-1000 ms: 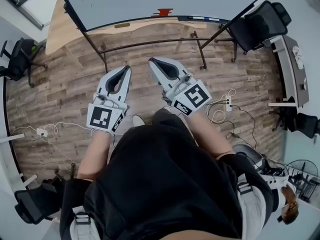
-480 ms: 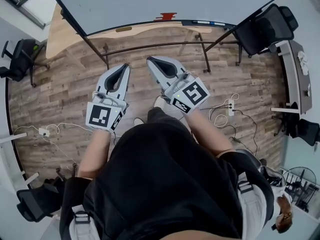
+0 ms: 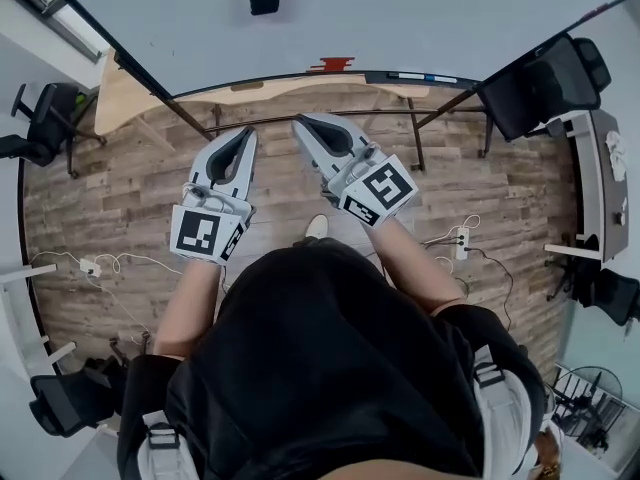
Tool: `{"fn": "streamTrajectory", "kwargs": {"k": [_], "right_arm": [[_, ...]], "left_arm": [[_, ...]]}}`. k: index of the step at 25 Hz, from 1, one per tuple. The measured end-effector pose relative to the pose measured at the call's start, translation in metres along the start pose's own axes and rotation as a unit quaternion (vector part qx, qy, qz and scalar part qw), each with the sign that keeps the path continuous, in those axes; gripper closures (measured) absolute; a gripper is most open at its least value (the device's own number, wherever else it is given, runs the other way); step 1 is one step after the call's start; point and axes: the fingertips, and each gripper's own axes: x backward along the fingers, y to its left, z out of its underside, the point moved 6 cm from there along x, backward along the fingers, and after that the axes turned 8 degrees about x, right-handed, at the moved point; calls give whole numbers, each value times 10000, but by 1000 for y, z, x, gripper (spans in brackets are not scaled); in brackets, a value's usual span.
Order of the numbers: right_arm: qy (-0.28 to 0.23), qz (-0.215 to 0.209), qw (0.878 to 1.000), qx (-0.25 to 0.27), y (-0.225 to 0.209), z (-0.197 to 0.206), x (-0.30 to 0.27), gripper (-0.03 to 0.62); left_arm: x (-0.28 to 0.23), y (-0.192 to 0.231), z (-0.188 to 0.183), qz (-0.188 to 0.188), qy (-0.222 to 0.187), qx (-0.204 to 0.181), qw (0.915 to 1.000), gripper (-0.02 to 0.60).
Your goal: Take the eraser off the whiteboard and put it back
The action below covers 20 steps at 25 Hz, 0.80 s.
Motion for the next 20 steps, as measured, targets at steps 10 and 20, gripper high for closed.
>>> {"fn": "streamTrajectory", "kwargs": {"k": [10,20], "right_arm": [[69,-89,9999,35,-53,10,-11,592],[39,6,10000,73,-78,17,-55,592]], "left_arm": [[-48,4,5,-185,18,-9,9998,586],[-78,54,8,-6,-27,62,10000,586]]}}
